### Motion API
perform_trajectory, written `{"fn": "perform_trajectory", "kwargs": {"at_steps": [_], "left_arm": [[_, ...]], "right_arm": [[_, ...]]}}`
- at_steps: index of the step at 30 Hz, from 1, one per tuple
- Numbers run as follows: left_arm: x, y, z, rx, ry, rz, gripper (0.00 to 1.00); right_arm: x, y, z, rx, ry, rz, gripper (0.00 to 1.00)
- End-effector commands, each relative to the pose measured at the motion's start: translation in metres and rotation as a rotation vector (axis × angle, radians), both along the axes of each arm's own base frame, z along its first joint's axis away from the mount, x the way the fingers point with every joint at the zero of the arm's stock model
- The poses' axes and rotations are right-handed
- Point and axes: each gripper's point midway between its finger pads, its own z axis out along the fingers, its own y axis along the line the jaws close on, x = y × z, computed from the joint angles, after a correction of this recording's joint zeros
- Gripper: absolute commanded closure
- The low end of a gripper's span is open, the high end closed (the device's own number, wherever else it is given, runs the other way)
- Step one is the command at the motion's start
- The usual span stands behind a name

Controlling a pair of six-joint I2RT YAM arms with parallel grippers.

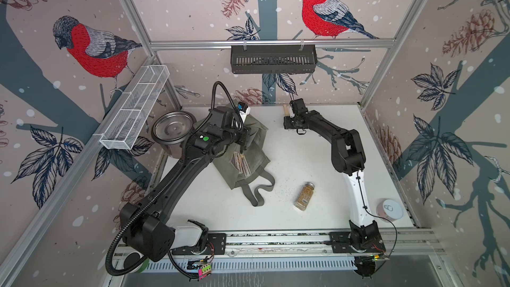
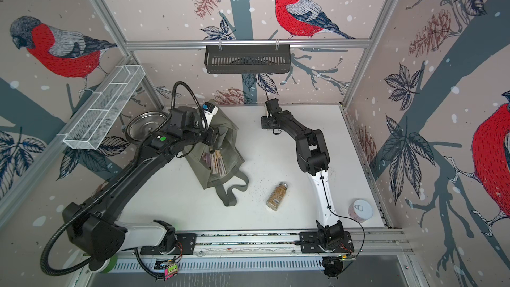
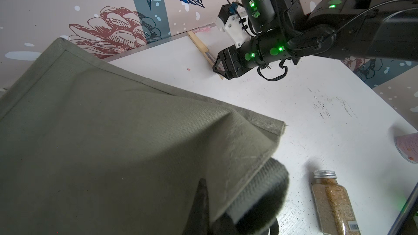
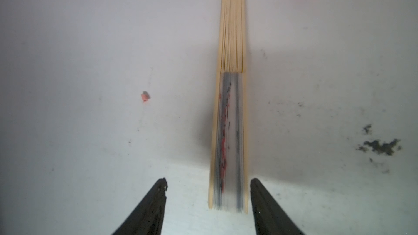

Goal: Take out the folding fans from the tote bags
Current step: Pick up the folding fan from the canvas bag.

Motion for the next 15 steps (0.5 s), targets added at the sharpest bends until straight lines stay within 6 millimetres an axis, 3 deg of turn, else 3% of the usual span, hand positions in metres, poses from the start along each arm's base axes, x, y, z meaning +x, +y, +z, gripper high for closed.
{"fn": "perform_trajectory", "kwargs": {"at_steps": [1,3,6,8,15], "left_arm": [[0.003,0.002,0.006,0.004,-0.033,0.008,1.00],[0.003,0.002,0.007,0.002,-0.035,0.009,1.00],[0.003,0.002,0.007,0.001,-0.036,0.007,1.00],[0.003,0.002,0.007,0.000,-0.035,0.008,1.00],[0.002,0.001,0.008,-0.006,-0.035,0.001,1.00]], "right_arm": [[-0.012,0.001,0.014,0.039,0.007,-0.017,0.39],[-0.027,-0.001,0.023,0.057,-0.005,-0.023,0.41],[-0.065,0.004,0.041,0.109,-0.048,-0.014,0.42],[-0.097,0.008,0.060,0.142,-0.096,-0.010,0.43],[-0.217,0.027,0.075,0.153,-0.176,0.039,0.46]]}}
